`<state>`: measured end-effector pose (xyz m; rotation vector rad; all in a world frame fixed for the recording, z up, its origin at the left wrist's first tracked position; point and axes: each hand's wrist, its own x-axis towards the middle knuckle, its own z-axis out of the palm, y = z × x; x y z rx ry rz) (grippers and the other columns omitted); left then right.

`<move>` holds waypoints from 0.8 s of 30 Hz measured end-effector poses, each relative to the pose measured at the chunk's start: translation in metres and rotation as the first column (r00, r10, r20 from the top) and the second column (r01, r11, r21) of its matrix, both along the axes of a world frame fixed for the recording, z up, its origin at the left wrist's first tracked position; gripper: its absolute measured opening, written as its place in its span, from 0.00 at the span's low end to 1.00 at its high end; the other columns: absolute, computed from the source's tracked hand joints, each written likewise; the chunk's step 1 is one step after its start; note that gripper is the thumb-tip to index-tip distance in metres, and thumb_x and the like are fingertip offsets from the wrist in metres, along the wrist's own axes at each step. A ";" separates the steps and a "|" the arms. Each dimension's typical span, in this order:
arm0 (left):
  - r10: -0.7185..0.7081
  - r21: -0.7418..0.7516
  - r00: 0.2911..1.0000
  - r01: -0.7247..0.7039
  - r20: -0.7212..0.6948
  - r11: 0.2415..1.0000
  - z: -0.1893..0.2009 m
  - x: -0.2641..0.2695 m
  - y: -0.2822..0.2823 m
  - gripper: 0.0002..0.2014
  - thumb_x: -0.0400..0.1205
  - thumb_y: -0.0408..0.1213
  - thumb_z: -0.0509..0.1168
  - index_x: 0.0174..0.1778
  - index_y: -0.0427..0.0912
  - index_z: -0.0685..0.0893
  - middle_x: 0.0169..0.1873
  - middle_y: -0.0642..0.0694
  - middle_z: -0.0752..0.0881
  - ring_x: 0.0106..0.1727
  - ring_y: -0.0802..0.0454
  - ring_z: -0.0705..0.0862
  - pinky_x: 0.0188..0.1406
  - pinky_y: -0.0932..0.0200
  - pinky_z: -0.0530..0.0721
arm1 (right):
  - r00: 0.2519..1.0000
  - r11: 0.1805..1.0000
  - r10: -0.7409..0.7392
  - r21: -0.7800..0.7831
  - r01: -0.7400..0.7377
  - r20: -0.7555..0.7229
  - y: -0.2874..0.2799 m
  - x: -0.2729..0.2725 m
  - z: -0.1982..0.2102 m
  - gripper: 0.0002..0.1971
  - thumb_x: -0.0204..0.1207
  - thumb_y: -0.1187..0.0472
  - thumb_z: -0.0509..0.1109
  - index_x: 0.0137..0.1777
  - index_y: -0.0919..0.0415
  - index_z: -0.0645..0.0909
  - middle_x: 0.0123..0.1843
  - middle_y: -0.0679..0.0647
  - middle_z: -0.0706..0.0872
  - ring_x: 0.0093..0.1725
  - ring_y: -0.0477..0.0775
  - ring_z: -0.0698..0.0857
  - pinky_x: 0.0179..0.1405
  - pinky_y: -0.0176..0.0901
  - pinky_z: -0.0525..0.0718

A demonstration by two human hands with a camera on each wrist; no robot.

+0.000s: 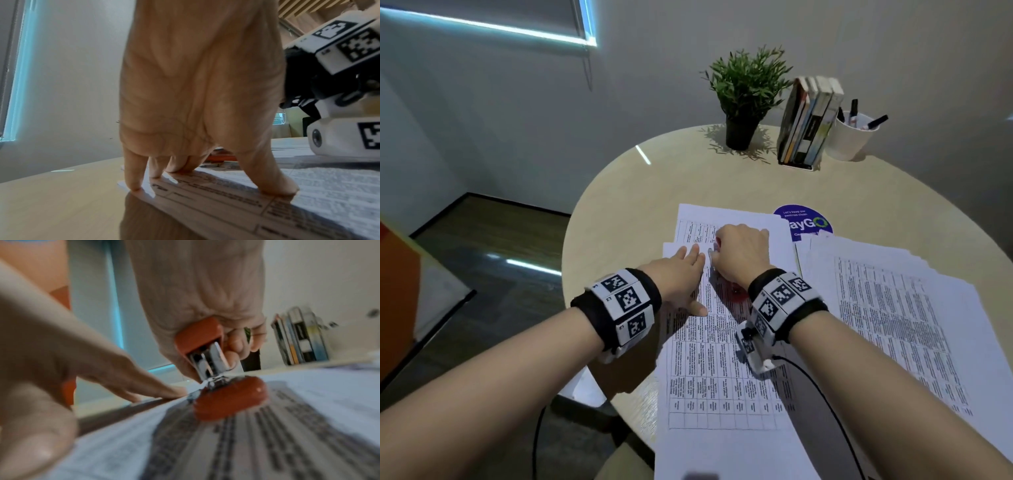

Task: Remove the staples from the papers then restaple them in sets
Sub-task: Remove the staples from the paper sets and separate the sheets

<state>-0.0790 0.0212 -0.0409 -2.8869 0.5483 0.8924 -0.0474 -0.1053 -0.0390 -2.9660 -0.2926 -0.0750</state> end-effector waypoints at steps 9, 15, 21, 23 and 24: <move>0.008 0.045 1.000 -0.007 -0.015 0.999 -0.001 0.005 0.002 0.60 0.73 0.64 0.68 0.83 0.38 0.33 0.83 0.45 0.32 0.85 0.44 0.37 0.81 0.38 0.60 | 0.994 0.988 -0.083 0.122 0.091 -0.073 0.002 0.012 -0.006 0.08 0.71 0.60 0.67 0.32 0.57 0.76 0.32 0.52 0.79 0.41 0.65 0.79 0.44 0.48 0.72; 0.005 0.040 1.000 -0.004 -0.016 0.999 0.000 0.004 0.002 0.60 0.74 0.64 0.67 0.83 0.38 0.32 0.83 0.44 0.31 0.85 0.44 0.36 0.82 0.38 0.59 | 0.999 0.999 -0.017 0.049 0.018 -0.035 -0.001 0.016 -0.004 0.10 0.74 0.58 0.68 0.32 0.55 0.75 0.34 0.52 0.81 0.42 0.64 0.81 0.47 0.50 0.70; 0.000 0.041 1.000 0.000 -0.021 0.999 0.002 0.002 0.002 0.60 0.74 0.63 0.67 0.83 0.38 0.31 0.83 0.44 0.31 0.85 0.44 0.36 0.82 0.39 0.58 | 0.996 0.996 0.078 -0.054 -0.076 0.037 0.005 0.015 -0.005 0.06 0.77 0.56 0.66 0.40 0.54 0.79 0.41 0.54 0.86 0.45 0.62 0.83 0.55 0.52 0.71; -0.001 0.040 1.000 0.002 -0.020 0.999 0.002 0.002 0.002 0.60 0.74 0.63 0.67 0.83 0.38 0.31 0.83 0.44 0.31 0.85 0.44 0.36 0.82 0.40 0.58 | 0.986 0.982 0.147 -0.134 -0.136 0.076 0.006 0.016 -0.002 0.06 0.79 0.55 0.64 0.41 0.53 0.77 0.44 0.54 0.87 0.44 0.60 0.83 0.60 0.55 0.69; -0.002 0.037 1.000 0.003 -0.019 0.999 0.002 0.002 0.002 0.60 0.74 0.63 0.67 0.83 0.38 0.31 0.83 0.44 0.31 0.85 0.44 0.36 0.82 0.39 0.58 | 0.988 0.984 0.136 -0.123 -0.126 0.077 0.005 0.019 -0.003 0.07 0.78 0.56 0.65 0.39 0.53 0.75 0.42 0.53 0.86 0.43 0.61 0.82 0.58 0.54 0.69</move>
